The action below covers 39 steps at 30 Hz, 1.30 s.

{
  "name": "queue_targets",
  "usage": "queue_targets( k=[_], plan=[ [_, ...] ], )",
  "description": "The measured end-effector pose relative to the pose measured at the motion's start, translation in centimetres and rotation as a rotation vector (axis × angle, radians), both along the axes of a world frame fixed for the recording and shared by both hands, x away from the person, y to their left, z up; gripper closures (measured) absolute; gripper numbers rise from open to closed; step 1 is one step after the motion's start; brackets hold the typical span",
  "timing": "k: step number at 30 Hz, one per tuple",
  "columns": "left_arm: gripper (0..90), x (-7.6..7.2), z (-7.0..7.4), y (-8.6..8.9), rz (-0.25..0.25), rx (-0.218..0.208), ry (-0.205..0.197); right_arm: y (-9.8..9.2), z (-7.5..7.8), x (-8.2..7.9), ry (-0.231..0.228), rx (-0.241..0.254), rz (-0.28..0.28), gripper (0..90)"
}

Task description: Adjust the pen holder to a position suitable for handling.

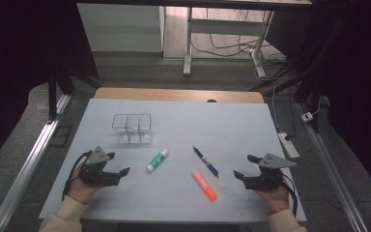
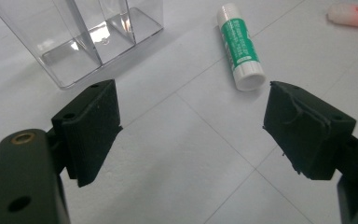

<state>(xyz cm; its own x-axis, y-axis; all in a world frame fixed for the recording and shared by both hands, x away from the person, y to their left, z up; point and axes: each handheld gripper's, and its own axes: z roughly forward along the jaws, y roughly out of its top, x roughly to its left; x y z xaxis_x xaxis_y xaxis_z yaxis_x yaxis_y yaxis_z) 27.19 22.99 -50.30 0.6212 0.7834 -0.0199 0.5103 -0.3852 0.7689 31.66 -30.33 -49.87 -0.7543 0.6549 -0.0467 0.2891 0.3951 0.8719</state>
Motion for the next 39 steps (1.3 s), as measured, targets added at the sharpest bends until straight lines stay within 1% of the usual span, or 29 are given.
queue_targets(
  k=[4,10,25,27,29,31,34,39],
  plan=[
    [18.7,-0.1,0.0,-0.1,0.001,-0.003,0.001,0.2,0.1,-0.2,-0.011,-0.005,0.010,16.6],
    [18.7,-0.1,-0.1,-0.1,0.002,-0.003,0.004,0.4,-0.1,-0.1,-0.008,-0.015,0.020,16.6],
    [18.9,-0.2,0.0,0.0,0.005,-0.015,0.002,0.5,0.0,0.0,-0.009,-0.017,0.015,16.8],
    [19.3,-0.2,0.1,0.0,0.006,-0.012,-0.004,0.5,-0.1,0.0,-0.009,-0.016,0.015,16.8],
    [19.6,-0.4,0.4,0.0,0.005,-0.012,-0.023,0.5,-0.1,0.0,-0.007,-0.016,0.015,16.8],
    [19.9,-0.4,0.6,-0.1,0.003,-0.011,-0.029,0.5,-0.1,0.0,-0.007,-0.016,0.015,16.9],
    [19.8,-0.2,0.8,0.0,0.002,-0.017,-0.015,0.6,-0.2,0.1,-0.007,-0.016,0.016,17.0],
    [19.9,0.1,1.2,0.1,0.004,-0.024,-0.008,0.6,-0.2,0.0,-0.006,-0.018,0.015,17.0]
  ],
)
